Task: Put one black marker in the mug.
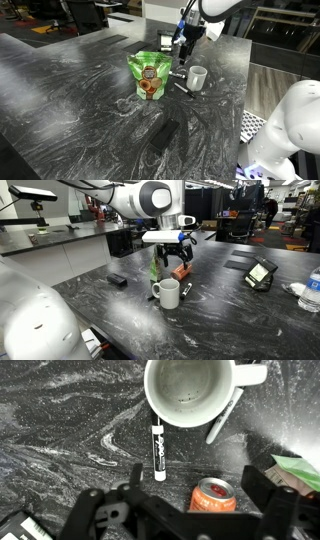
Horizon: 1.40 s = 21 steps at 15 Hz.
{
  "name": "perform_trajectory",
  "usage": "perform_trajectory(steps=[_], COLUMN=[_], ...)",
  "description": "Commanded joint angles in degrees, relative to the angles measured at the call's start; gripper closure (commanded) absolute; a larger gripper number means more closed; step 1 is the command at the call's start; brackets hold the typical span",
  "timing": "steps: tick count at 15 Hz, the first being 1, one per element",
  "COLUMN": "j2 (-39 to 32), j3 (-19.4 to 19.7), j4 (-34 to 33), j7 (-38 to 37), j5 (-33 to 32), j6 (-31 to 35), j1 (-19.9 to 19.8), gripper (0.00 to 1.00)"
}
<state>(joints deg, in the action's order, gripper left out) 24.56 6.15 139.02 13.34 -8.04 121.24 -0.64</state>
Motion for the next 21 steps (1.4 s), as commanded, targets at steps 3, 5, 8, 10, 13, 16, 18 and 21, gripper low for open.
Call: perform_trajectory(steps=[3,5,8,10,13,16,18,21], j2=[-7.0,-4.5,-5.5,-7.5,-10.9,-14.7,-17.4,-20.8], j3=[-2.7,-1.8,-2.1,-1.4,-0.7,-0.2,-0.3,-0.7], j4=[-8.5,-5.6,-6.8,-8.8,-11.9,-15.0,-17.2,-19.3], j7=[-0.4,-0.2,-0.3,1.2,1.6,1.7,2.0,1.4], j5=[-7.6,-6.1,-6.6,-5.3,-4.8,-4.2,-3.0,-1.1], j6=[-12.3,-9.3,-10.1,-12.8,-16.2,-18.2,-19.0,-18.5], j1=[-1.0,-0.4,-0.4,-0.5,-0.8,-0.8,-0.5,-0.6], gripper=[0.0,0.0,0.0,0.0,0.0,0.0,0.0,0.0])
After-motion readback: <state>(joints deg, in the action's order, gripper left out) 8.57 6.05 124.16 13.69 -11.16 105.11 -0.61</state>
